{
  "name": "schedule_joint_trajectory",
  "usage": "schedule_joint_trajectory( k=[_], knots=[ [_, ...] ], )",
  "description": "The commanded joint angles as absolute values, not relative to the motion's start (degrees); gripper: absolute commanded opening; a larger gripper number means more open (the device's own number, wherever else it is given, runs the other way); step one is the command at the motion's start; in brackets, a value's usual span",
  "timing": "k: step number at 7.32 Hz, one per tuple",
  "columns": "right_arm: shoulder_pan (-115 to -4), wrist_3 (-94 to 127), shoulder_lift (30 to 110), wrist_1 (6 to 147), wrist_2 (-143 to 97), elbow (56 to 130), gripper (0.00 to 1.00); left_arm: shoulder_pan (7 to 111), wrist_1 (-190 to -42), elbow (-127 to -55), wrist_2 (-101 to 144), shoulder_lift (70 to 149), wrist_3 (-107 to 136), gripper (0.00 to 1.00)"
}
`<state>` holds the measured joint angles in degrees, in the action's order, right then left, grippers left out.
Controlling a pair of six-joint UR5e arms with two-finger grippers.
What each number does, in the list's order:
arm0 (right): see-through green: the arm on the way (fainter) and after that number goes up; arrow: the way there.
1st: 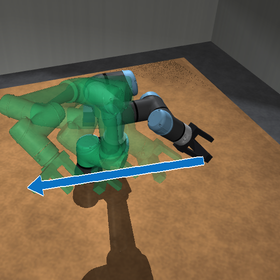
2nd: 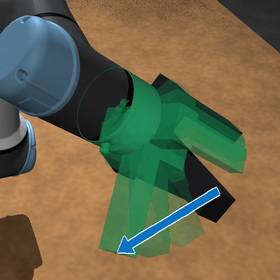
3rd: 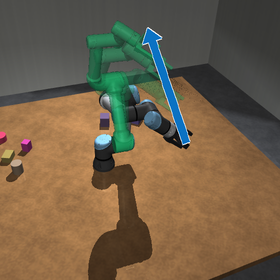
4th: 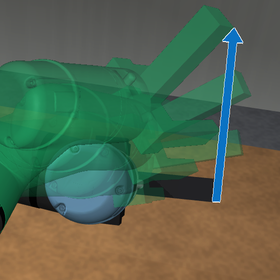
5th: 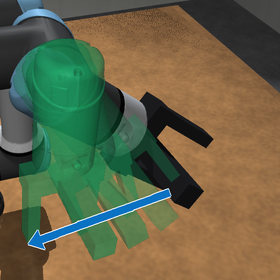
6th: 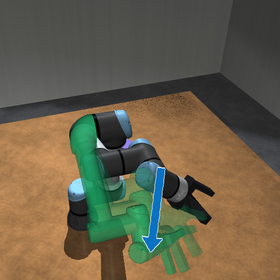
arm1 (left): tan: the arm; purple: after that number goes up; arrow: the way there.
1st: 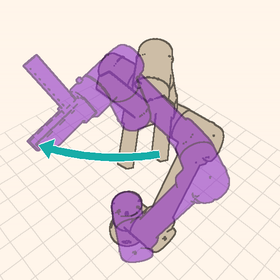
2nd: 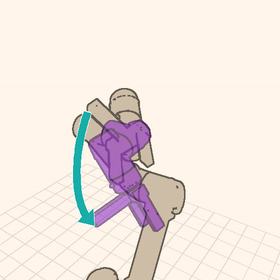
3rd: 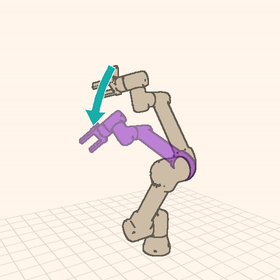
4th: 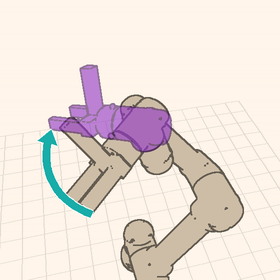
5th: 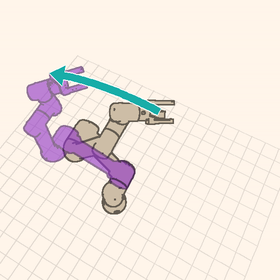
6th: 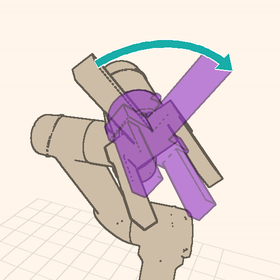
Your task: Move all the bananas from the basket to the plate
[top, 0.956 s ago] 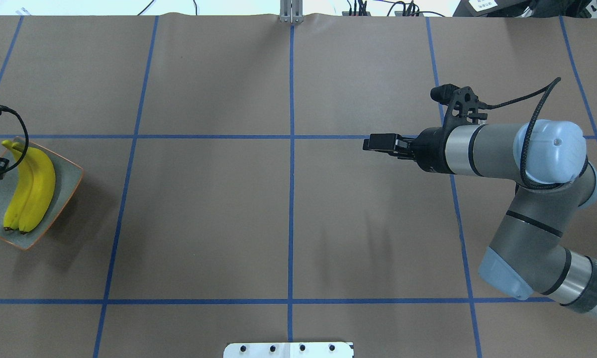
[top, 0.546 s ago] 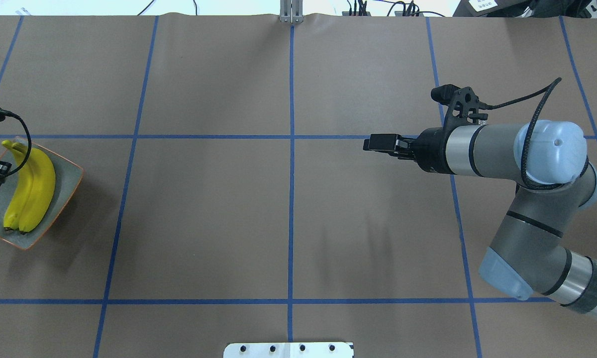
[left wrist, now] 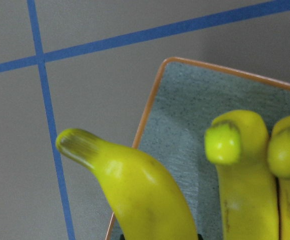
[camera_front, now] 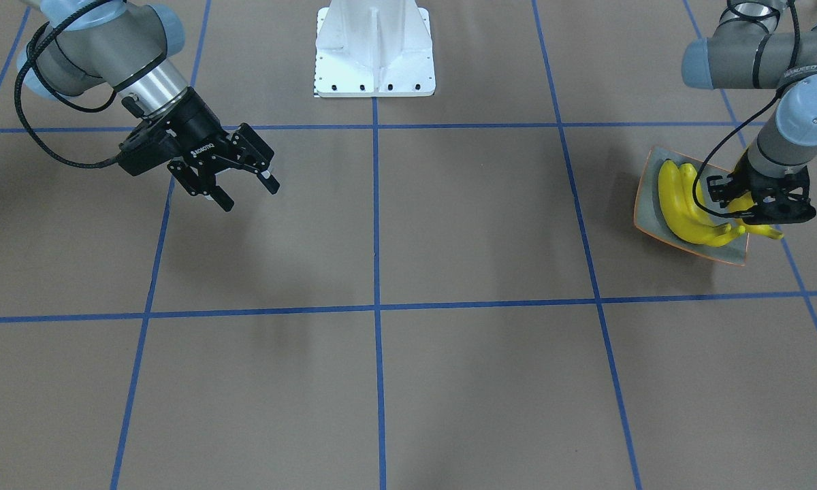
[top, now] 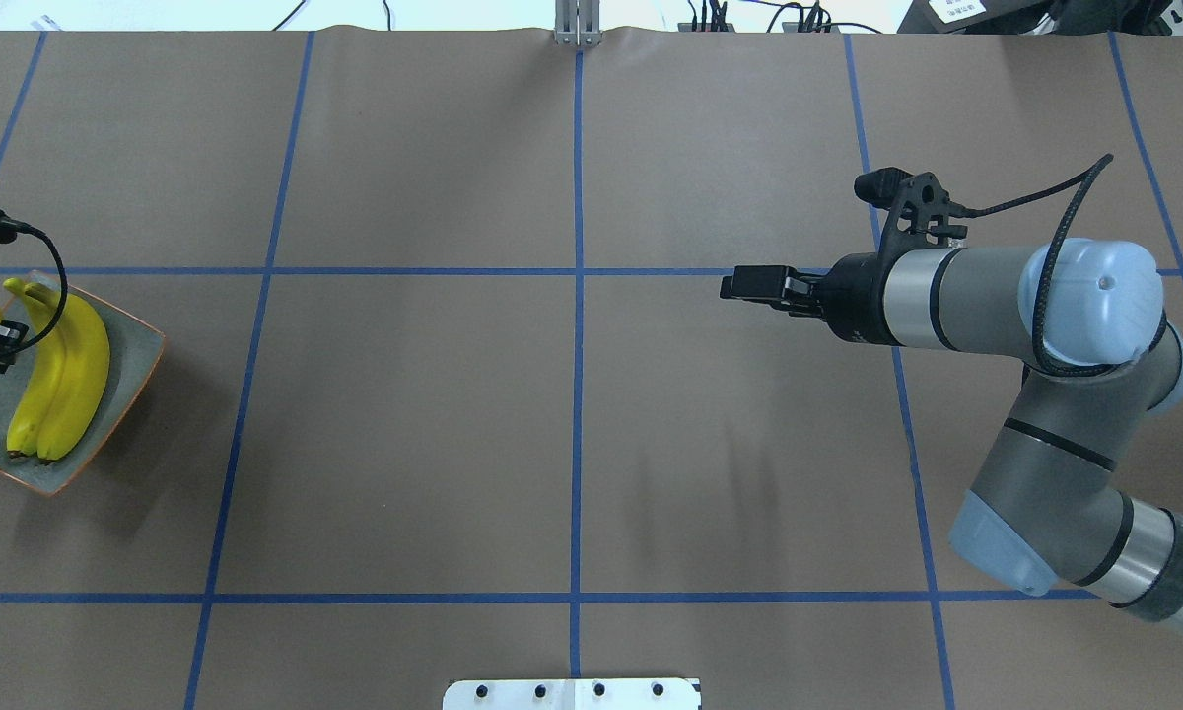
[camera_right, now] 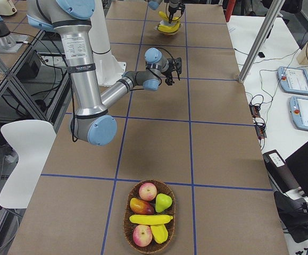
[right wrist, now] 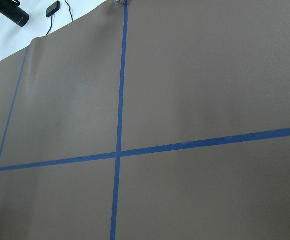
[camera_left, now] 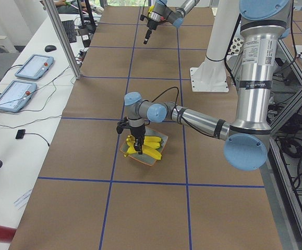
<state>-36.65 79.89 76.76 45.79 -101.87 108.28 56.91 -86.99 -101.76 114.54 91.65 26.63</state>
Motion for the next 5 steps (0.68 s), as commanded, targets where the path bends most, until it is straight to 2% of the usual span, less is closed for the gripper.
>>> schedule_joint_trajectory(
  k=[1, 2, 5],
  knots=[
    [-36.7, 80.0, 76.8, 45.8, -101.9, 108.4, 1.0, 56.8, -87.4, -100.7, 114.5, 91.8, 26.7, 0.94],
    [-36.7, 80.0, 76.7, 45.8, -101.9, 108.4, 1.0, 56.8, -87.5, -101.0, 114.6, 91.8, 26.7, 0.99],
    [-36.7, 80.0, 76.9, 45.8, -101.9, 108.7, 1.0, 57.0, -86.8, -102.9, 118.9, 93.7, 26.5, 0.99]
  ],
)
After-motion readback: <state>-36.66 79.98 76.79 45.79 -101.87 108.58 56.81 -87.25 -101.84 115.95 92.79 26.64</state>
